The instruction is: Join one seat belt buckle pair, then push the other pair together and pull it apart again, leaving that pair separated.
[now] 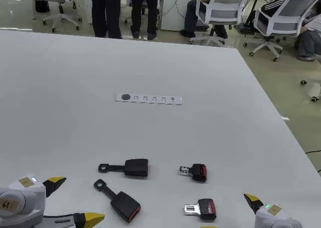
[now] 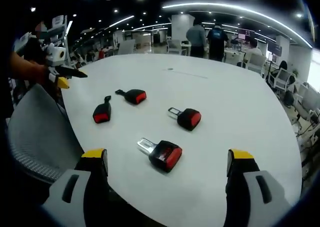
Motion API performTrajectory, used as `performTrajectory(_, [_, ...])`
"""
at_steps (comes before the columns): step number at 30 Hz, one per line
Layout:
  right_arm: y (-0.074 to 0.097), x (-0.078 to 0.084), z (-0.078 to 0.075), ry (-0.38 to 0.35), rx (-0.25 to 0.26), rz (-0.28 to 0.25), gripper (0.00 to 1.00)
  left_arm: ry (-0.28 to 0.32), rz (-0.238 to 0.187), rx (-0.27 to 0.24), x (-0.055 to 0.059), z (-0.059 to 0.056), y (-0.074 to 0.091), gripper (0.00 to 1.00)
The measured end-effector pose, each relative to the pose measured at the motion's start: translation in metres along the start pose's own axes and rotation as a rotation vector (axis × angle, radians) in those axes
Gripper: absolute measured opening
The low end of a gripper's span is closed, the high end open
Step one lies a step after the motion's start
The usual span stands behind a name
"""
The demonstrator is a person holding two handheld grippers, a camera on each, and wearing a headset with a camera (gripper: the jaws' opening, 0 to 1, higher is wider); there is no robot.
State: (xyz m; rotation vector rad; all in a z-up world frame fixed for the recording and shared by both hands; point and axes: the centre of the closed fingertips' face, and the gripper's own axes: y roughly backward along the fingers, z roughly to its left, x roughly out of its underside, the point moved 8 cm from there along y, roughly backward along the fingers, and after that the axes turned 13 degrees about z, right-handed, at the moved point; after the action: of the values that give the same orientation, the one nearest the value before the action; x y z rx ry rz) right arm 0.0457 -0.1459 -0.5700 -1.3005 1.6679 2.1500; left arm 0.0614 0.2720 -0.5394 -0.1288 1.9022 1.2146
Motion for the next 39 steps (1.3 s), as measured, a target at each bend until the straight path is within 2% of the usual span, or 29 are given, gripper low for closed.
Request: performTrajectory(39, [-0.0071,-0.0027,-0.0058,-0.007,0.003,-0.009,1.00,0.004,0.000,0.001,-0.0023,0.0031,-0.0028,0.96])
